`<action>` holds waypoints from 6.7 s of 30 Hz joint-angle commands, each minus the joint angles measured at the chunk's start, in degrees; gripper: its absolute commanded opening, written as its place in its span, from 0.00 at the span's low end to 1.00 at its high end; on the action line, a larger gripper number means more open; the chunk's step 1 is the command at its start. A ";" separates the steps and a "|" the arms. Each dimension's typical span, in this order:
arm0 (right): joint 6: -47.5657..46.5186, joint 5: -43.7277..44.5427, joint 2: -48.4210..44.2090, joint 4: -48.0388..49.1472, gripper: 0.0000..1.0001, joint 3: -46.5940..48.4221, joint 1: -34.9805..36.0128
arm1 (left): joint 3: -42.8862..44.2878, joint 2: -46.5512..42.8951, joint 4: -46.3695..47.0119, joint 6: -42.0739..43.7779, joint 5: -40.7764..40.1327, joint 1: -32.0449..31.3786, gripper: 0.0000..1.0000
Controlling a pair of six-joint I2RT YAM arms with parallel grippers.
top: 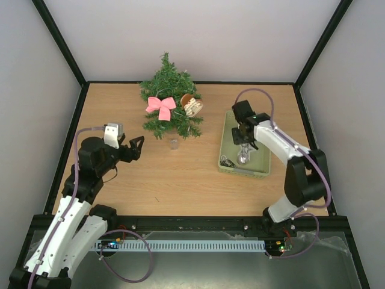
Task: Decorate the small christmas tree
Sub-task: Pick up the decoration item from the storage box, then place the decoration item on the Christmas tree.
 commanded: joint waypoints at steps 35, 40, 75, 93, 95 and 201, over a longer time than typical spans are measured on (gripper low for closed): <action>3.04 5.49 -38.87 26.32 0.08 -12.36 8.31 | 14.74 13.88 13.74 -4.92 0.91 -27.55 0.75; 5.52 -0.84 -41.37 24.00 0.08 -9.85 8.31 | 19.33 22.44 16.45 -4.70 -2.34 -32.65 0.72; 9.60 -11.41 -44.60 22.33 0.09 -7.54 8.31 | 35.65 53.10 24.90 -0.71 7.42 -36.33 0.51; 9.77 -11.29 -43.82 24.31 0.09 -9.04 8.31 | 37.84 56.33 25.13 0.46 8.57 -36.36 0.16; 9.68 -10.96 -43.81 24.57 0.09 -9.43 8.31 | 37.91 56.56 25.26 0.61 8.53 -36.34 0.11; -23.63 -47.33 -43.92 18.47 0.02 -3.49 24.19 | 36.92 20.39 -9.11 23.88 27.69 -20.76 0.64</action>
